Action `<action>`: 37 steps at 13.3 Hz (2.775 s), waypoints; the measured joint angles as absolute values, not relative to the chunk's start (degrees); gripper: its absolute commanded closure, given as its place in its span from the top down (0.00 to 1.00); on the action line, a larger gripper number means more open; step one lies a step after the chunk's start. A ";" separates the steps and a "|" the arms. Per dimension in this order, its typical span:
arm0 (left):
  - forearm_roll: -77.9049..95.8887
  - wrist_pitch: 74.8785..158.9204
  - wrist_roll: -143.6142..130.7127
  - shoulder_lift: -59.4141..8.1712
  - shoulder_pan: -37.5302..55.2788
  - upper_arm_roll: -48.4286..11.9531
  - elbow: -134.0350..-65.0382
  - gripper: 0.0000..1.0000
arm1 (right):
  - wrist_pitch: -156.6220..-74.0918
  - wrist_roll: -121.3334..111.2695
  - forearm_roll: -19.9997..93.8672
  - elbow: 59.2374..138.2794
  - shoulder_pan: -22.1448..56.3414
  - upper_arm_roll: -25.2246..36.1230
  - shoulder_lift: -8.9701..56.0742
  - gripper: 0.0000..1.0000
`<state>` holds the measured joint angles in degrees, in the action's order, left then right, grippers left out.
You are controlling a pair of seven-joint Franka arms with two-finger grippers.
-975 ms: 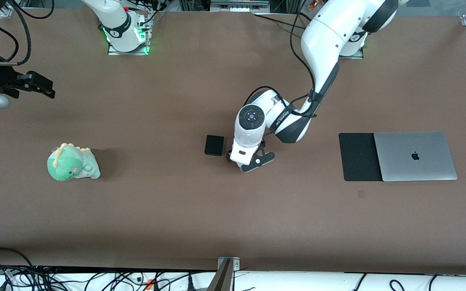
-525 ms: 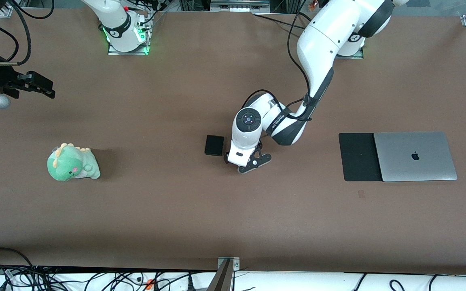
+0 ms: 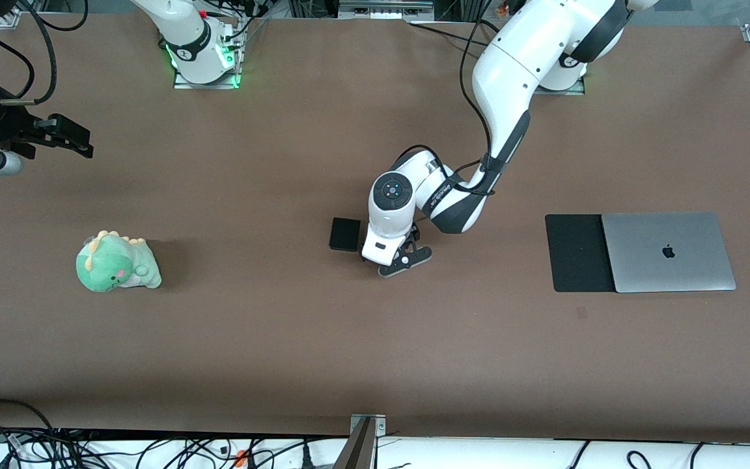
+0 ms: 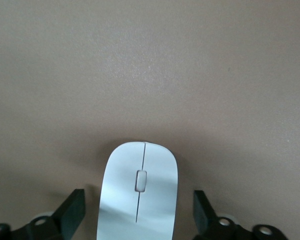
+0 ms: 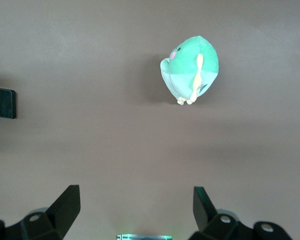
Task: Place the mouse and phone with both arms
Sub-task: 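Lower the left gripper and grasp the white mouse, then carry the mouse toward the mouse pad while the right gripper reaches the phone, then lower the mouse onto the pad while the right gripper grasps the phone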
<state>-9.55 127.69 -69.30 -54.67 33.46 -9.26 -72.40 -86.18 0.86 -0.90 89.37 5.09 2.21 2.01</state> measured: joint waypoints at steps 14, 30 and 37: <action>-10.30 123.94 -63.88 -51.97 29.14 -8.81 -70.89 0.58 | -89.22 7.68 1.38 90.34 11.72 1.99 8.54 1.00; -10.29 113.50 -20.71 -25.39 -8.96 -17.44 -95.83 0.61 | -124.57 43.93 4.24 92.15 33.83 1.61 31.07 1.00; -10.29 137.47 -7.72 -23.02 -17.61 -17.40 -117.07 0.61 | -130.26 45.29 3.76 92.16 39.19 1.87 36.07 1.00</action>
